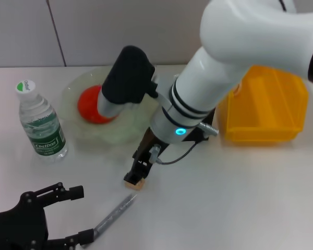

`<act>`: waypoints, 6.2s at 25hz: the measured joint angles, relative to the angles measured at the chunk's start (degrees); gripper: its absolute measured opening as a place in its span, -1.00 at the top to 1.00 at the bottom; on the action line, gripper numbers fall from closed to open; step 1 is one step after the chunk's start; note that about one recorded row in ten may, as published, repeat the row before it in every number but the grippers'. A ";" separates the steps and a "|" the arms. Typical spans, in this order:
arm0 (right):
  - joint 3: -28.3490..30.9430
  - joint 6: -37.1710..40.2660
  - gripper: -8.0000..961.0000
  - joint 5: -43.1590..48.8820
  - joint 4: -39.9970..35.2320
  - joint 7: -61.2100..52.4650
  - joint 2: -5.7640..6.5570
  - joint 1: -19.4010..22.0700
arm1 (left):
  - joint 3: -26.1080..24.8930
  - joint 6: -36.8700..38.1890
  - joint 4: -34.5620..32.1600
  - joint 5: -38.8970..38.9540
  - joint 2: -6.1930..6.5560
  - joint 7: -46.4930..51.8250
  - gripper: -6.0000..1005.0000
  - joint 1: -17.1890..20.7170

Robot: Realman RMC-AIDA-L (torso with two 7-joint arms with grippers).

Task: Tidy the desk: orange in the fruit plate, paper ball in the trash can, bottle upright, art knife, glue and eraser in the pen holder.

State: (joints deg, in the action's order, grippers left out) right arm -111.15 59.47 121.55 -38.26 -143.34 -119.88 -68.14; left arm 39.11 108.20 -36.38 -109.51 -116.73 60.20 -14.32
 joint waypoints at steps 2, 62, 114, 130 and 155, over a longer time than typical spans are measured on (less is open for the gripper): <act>-2.14 -1.53 -0.20 -0.45 -0.01 -0.90 0.00 0.34 | 0.00 -0.06 0.00 0.00 -0.02 0.00 -0.72 0.00; -10.04 -8.62 0.45 -4.97 -2.12 -1.28 0.16 4.88 | 0.23 -0.97 0.00 0.01 -0.87 0.05 -0.72 -0.81; 25.33 20.45 -0.24 33.74 -44.77 -9.60 0.52 22.33 | 0.12 -0.65 -0.21 0.00 -0.58 2.20 -0.72 -2.39; 27.61 31.88 -0.24 19.61 -44.46 1.68 0.56 27.44 | 0.59 -4.99 -9.61 -2.58 -1.40 15.72 -0.72 -3.42; 53.99 41.10 -0.24 -0.20 -38.59 40.14 0.70 45.26 | 30.50 -9.38 -45.25 -25.55 -1.77 69.52 -0.72 -10.61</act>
State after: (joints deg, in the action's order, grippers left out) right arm -57.16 100.57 121.34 -76.85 -103.20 -119.18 -22.87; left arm 69.61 98.82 -81.64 -135.07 -118.50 129.73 -24.94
